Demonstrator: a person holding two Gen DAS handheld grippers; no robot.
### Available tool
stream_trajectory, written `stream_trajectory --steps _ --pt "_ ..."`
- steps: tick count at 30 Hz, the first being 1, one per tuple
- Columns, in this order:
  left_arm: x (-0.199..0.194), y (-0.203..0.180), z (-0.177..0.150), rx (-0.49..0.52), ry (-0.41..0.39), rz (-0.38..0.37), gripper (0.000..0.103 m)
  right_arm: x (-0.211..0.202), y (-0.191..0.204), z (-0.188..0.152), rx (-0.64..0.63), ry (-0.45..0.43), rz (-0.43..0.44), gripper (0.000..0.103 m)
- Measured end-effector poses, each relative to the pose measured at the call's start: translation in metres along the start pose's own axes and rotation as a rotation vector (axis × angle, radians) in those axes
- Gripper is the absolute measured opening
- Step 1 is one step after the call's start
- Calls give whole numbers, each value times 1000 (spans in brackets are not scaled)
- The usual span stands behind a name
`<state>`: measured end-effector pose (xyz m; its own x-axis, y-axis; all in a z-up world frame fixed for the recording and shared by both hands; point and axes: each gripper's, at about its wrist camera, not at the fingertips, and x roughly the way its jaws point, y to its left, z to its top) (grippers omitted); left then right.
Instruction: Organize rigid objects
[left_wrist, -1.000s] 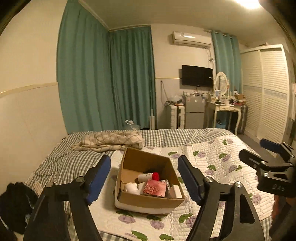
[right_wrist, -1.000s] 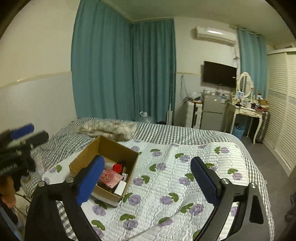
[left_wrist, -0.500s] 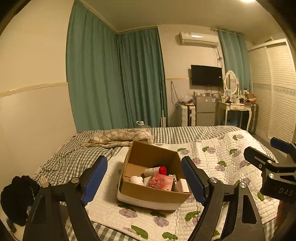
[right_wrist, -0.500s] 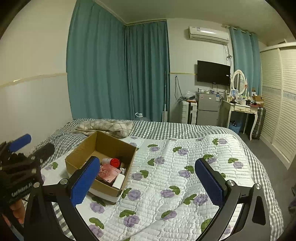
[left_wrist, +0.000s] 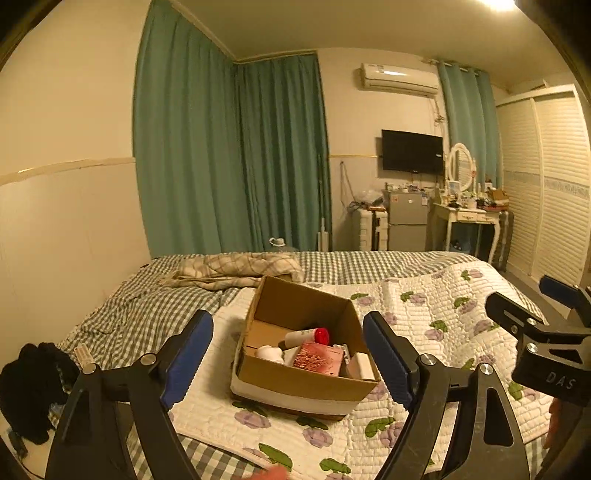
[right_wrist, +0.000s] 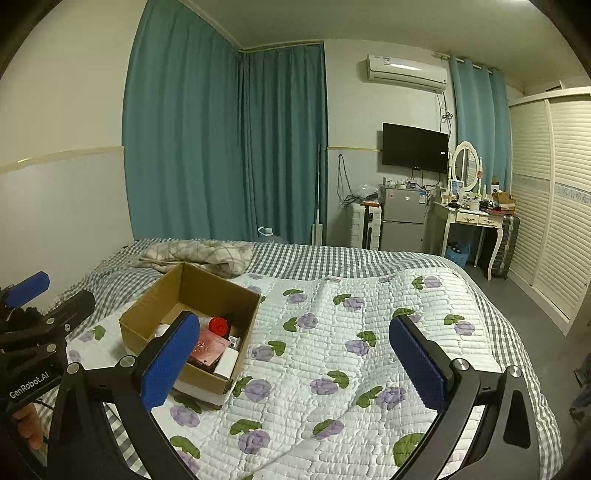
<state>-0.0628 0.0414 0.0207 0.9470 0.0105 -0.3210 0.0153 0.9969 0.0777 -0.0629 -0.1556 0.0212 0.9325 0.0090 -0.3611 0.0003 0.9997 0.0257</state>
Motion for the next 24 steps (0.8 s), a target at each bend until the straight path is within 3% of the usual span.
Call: stream_trajectory --steps 24 --pt "1 -1 -4 20 7 -10 86 4 1 -5 3 16 4 103"
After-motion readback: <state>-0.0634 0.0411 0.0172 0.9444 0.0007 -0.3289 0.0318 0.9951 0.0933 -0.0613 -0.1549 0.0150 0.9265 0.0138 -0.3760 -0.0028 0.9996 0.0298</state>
